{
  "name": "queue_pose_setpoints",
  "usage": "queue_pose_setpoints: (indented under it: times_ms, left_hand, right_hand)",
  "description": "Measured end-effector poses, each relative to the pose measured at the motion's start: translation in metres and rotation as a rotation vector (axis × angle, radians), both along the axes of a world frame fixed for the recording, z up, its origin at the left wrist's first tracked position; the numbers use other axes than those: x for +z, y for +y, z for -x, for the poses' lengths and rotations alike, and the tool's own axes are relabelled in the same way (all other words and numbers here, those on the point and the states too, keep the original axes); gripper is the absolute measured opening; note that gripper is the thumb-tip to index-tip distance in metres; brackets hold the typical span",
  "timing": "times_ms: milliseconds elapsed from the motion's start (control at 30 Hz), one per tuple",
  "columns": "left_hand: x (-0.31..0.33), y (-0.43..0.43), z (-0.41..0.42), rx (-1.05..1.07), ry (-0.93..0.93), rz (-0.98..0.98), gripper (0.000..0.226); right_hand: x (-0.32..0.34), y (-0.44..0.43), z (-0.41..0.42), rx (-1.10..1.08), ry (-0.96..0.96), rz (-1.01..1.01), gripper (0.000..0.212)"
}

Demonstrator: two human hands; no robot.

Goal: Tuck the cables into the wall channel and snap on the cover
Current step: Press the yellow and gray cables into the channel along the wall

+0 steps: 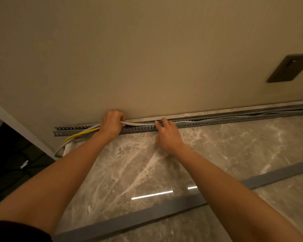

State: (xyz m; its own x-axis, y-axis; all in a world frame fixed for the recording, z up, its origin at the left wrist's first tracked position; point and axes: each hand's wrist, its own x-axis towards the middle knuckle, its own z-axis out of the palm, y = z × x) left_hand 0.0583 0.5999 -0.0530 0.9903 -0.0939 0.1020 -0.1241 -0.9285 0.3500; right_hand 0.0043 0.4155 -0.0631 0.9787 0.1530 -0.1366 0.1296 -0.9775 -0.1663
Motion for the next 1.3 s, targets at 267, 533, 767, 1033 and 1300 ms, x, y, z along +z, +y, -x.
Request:
queue_pose_setpoints:
  times_ms: [267,533,767,1033,1300]
  left_hand:
    - [-0.009,-0.003,0.012,-0.407,-0.159,-0.127,0.006]
    - [-0.004,-0.023,0.024,-0.357,-0.051,-0.419,0.007]
    - [-0.007,-0.032,0.028,-0.308,-0.060,-0.537,0.023]
    - [-0.013,-0.031,0.040,-0.276,-0.050,-0.440,0.016]
    - [-0.018,-0.017,0.033,-0.242,0.038,-0.193,0.039]
  right_hand:
    - [-0.003,0.002,0.000,-0.011,-0.015,-0.024,0.058]
    - [-0.002,-0.005,0.004,0.040,0.021,-0.017,0.065]
    - [-0.002,-0.007,0.004,0.040,0.011,-0.046,0.050]
    - [-0.002,-0.010,0.001,0.045,0.035,-0.031,0.052]
    - [-0.002,0.007,0.008,-0.038,0.005,-0.028,0.059]
